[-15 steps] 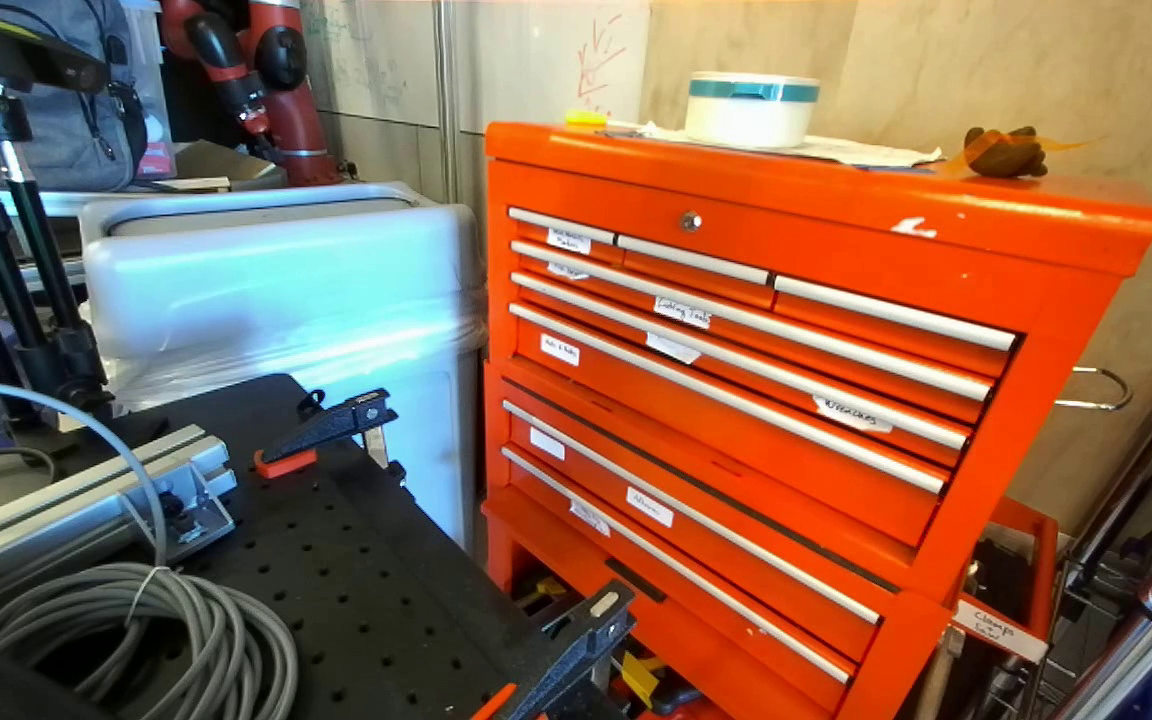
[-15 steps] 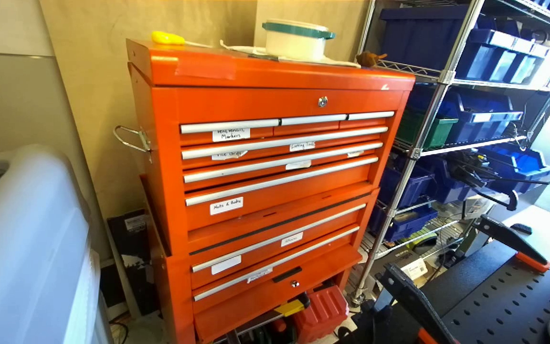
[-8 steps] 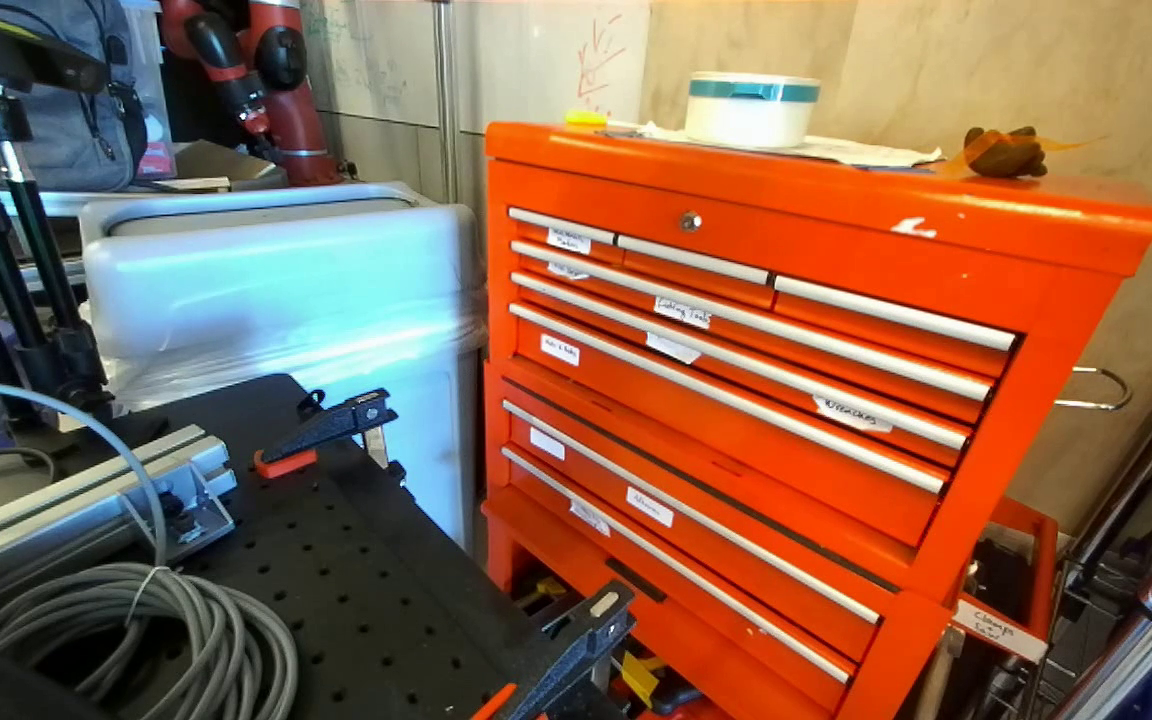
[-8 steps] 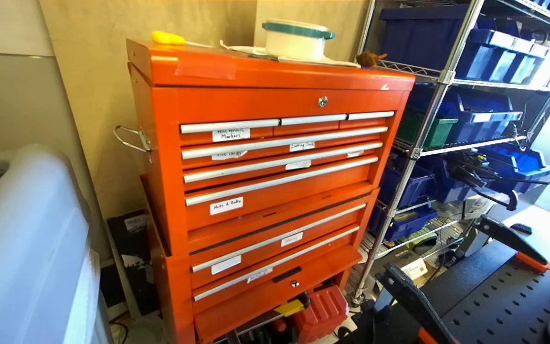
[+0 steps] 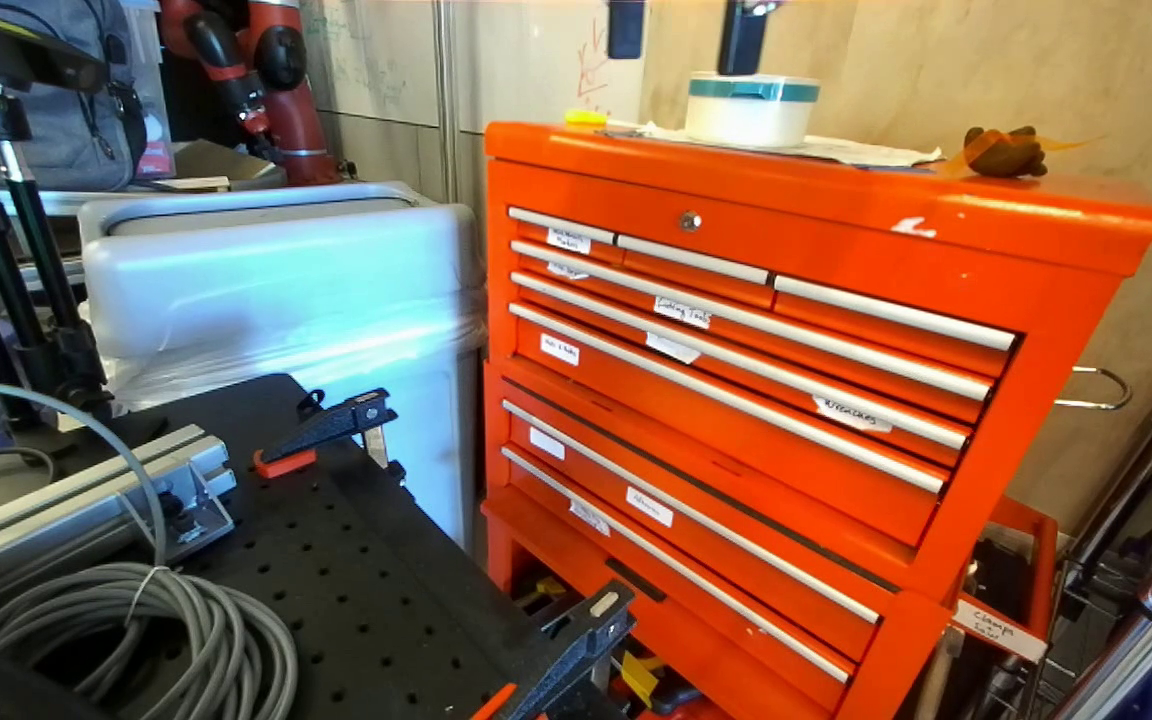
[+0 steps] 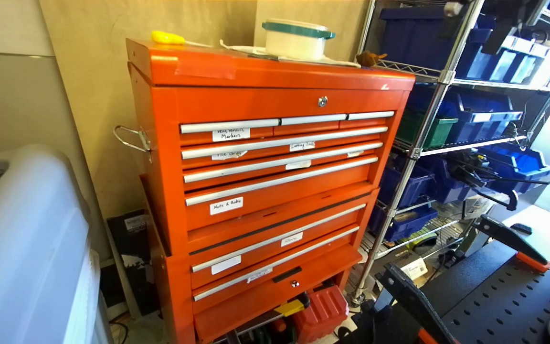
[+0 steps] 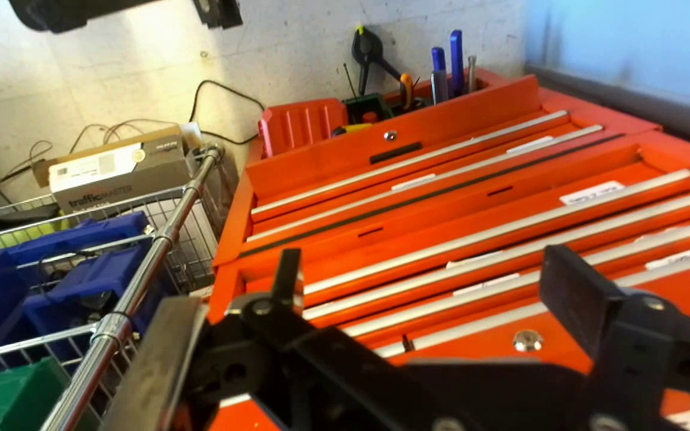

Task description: Put the brown doll in the white bowl

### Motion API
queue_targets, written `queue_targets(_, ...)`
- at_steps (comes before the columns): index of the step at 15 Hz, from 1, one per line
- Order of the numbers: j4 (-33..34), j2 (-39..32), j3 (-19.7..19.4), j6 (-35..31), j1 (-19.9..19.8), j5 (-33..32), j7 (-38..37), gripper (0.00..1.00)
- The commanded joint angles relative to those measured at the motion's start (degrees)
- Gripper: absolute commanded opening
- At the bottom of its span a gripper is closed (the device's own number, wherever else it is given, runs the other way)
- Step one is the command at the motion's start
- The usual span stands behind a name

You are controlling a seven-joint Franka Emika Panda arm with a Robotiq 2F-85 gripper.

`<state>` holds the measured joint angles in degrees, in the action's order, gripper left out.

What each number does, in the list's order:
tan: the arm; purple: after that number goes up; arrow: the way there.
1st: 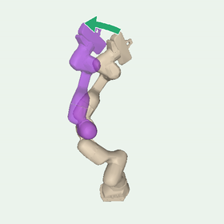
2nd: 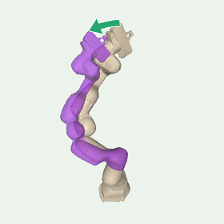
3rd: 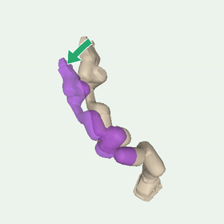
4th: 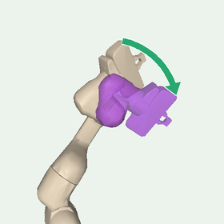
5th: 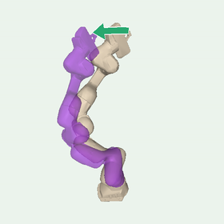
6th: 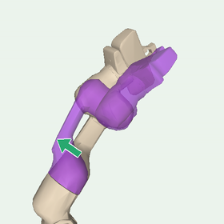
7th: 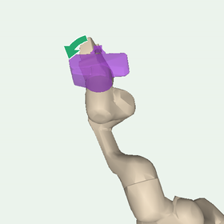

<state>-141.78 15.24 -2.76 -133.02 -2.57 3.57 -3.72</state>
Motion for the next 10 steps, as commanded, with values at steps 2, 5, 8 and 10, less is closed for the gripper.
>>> queue_targets(2, 16.1, -14.6, 0.1, -1.7, -1.8, -4.6, -4.7, 1.0)
queue_targets(5, 25.0, -21.9, -0.6, -4.1, -1.7, -7.9, -9.1, 1.0)
queue_targets(8, 32.3, -27.8, -2.1, -5.4, -1.2, -10.4, -12.4, 1.0)
queue_targets(10, 36.7, -31.7, -3.0, -6.6, -1.0, -10.1, -14.2, 1.0)
